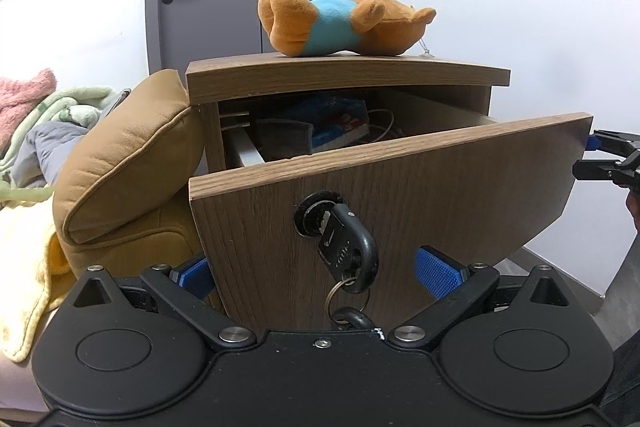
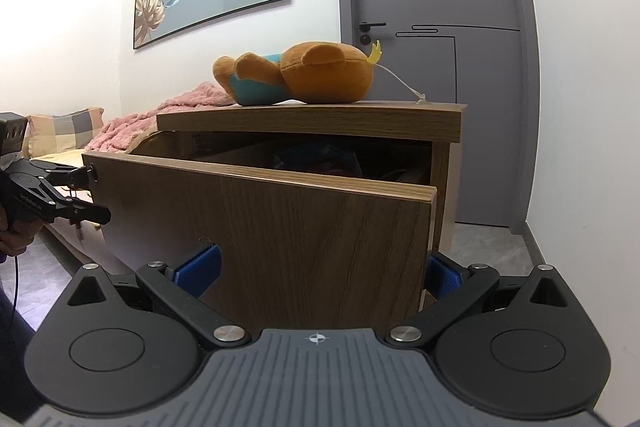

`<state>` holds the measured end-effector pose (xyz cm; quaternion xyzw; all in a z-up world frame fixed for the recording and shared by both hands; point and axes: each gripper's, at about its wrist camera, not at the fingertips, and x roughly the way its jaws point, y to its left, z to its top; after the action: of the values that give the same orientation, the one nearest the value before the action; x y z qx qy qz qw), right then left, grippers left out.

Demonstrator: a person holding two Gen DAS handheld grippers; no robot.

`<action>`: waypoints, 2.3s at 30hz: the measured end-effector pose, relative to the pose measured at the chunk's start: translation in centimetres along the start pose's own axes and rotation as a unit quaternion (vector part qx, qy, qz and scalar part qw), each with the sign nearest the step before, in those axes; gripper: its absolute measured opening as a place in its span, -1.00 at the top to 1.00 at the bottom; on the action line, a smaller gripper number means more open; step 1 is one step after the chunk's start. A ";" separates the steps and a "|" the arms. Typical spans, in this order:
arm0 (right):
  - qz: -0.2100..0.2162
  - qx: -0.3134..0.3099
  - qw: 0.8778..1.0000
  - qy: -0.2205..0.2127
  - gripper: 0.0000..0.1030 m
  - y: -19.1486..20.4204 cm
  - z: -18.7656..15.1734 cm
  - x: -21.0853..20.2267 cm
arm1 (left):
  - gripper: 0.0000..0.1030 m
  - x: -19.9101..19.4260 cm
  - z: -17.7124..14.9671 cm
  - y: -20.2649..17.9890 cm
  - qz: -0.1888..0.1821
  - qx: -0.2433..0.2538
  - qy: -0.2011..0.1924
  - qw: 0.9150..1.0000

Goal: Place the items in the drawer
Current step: 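Pull the drawer front outward with the left tool to open it, then move the right tool toward the orange plush bear on the nightstand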

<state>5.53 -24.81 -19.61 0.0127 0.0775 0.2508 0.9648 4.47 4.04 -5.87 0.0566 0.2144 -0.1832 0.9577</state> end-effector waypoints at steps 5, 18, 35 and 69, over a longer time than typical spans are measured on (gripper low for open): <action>0.007 0.004 1.000 0.001 -1.00 0.4 -0.2 -1.1 | -0.94 -1.1 -0.7 -0.6 0.005 0.001 -0.003 1.000; 0.020 0.033 0.999 0.002 -1.00 0.6 -0.3 -2.5 | -0.96 -1.9 0.0 -1.4 0.030 -0.016 0.003 0.999; -0.042 0.057 0.994 -0.084 -1.00 3.2 4.4 -2.9 | -0.97 -6.2 3.5 -2.5 0.084 -0.077 -0.069 0.991; -0.128 0.091 0.984 -0.081 -1.00 12.1 6.6 2.2 | -0.98 -2.9 5.6 -6.5 0.223 -0.079 -0.042 0.971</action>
<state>2.67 -13.09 -12.65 0.1107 0.0221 0.1153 0.9869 1.76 -2.08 0.27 0.0196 0.1695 0.0499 0.9841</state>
